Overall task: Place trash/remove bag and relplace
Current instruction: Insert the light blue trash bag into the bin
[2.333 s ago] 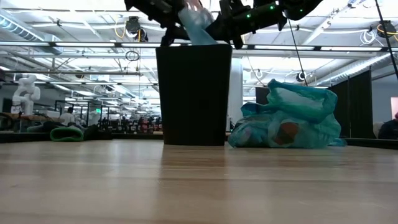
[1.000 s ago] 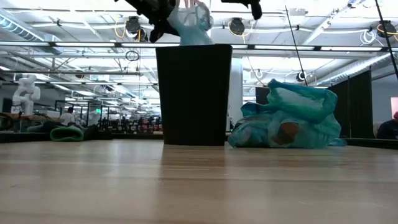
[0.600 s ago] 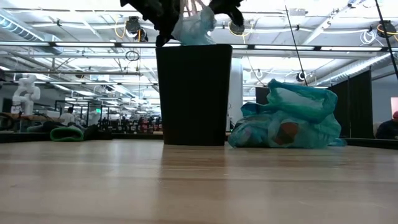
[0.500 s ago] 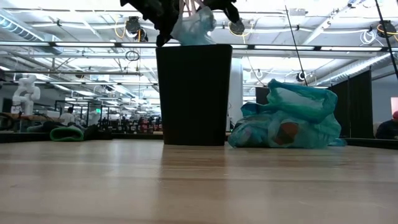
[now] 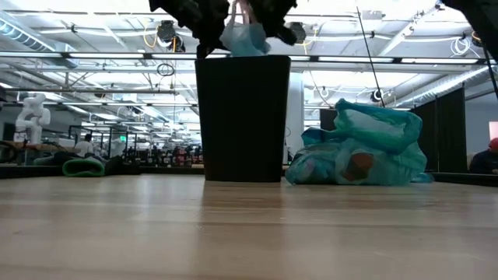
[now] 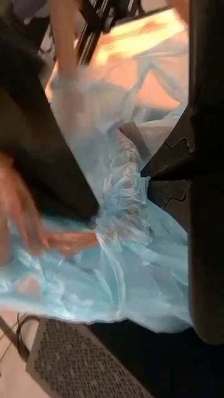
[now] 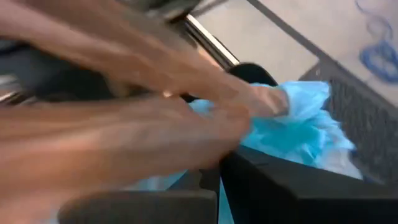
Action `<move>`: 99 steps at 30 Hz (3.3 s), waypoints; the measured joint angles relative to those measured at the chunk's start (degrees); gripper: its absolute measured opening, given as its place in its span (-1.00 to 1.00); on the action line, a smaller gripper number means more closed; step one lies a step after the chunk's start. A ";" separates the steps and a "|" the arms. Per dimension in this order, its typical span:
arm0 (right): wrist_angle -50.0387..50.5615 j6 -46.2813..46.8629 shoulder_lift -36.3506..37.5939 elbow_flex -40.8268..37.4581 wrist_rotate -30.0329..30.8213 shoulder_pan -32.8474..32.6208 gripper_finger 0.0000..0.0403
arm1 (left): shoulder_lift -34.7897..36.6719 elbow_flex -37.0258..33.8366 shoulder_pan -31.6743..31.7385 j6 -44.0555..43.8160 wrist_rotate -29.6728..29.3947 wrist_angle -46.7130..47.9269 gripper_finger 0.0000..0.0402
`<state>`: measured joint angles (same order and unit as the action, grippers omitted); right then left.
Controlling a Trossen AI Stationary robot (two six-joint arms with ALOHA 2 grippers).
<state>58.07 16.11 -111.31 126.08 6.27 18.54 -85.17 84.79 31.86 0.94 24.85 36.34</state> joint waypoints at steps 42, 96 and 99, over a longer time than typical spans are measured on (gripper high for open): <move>20.47 17.35 4.09 0.04 14.37 -1.77 -1.00 | 14.36 0.02 9.18 4.91 3.93 16.13 -1.00; 18.44 -0.07 -1.33 0.02 7.18 12.64 -1.00 | 3.80 0.00 4.33 -1.49 -28.38 11.36 -1.00; 18.49 1.05 -2.30 0.00 6.99 12.64 -1.00 | 3.80 0.02 7.35 2.06 -28.09 13.48 -1.00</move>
<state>76.57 17.15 -113.61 126.08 13.26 31.18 -81.36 84.81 39.20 2.99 -3.24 49.82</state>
